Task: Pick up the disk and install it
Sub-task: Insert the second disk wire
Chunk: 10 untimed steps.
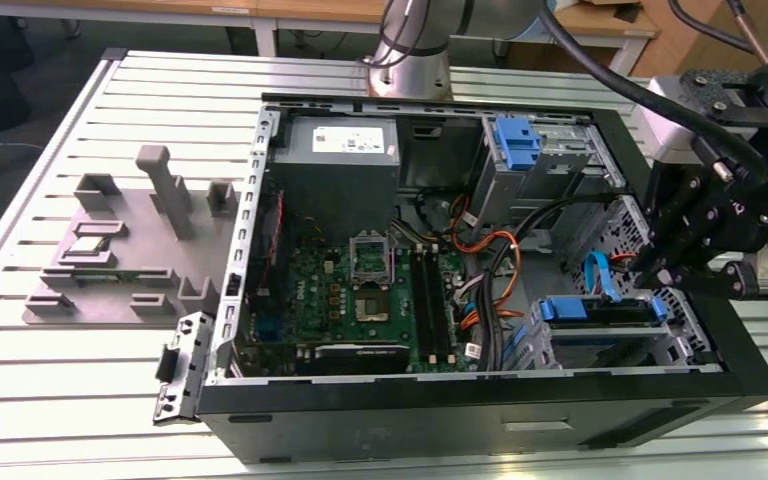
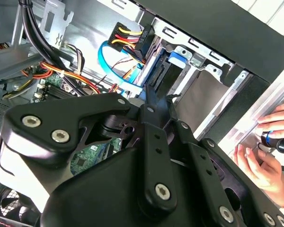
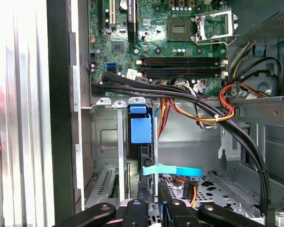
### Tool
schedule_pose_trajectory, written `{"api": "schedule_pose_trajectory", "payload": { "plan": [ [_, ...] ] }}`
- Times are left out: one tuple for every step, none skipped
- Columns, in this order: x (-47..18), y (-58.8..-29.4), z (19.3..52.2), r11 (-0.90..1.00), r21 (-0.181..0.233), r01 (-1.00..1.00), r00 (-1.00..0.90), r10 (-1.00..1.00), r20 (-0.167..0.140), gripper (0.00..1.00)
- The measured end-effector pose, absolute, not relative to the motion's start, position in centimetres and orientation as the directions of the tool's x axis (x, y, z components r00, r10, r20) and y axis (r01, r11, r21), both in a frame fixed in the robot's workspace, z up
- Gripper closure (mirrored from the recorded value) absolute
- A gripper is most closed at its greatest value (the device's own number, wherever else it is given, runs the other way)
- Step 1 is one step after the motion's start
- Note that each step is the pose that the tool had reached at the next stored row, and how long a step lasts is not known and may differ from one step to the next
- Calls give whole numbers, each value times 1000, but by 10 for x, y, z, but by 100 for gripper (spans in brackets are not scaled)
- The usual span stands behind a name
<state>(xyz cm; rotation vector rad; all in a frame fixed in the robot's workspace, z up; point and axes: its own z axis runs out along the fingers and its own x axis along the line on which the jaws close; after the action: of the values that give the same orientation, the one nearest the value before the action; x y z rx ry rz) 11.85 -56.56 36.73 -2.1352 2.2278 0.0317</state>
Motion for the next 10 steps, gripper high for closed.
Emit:
{"api": "schedule_pose_trajectory", "payload": {
  "plan": [
    [118,-566,368,43,-24,-999,-42,-998,-55,76],
    [118,-566,368,43,-24,-999,-42,-998,-54,76],
    [118,-566,369,43,-24,-999,-42,-998,-55,76],
    [119,-566,369,43,-24,-999,-42,-998,-55,76],
    [119,-566,369,43,-24,-999,-42,-998,-54,76],
    [119,-566,369,43,-24,-999,-42,-998,-54,76],
    [118,-566,369,43,-24,-999,-42,-998,-54,76],
    [118,-566,369,43,-24,-999,-42,-998,-54,76],
    [118,-566,369,43,-24,-999,-42,-998,-54,76],
    [118,-566,369,43,-24,-999,-42,-998,-54,76]
  ]
}}
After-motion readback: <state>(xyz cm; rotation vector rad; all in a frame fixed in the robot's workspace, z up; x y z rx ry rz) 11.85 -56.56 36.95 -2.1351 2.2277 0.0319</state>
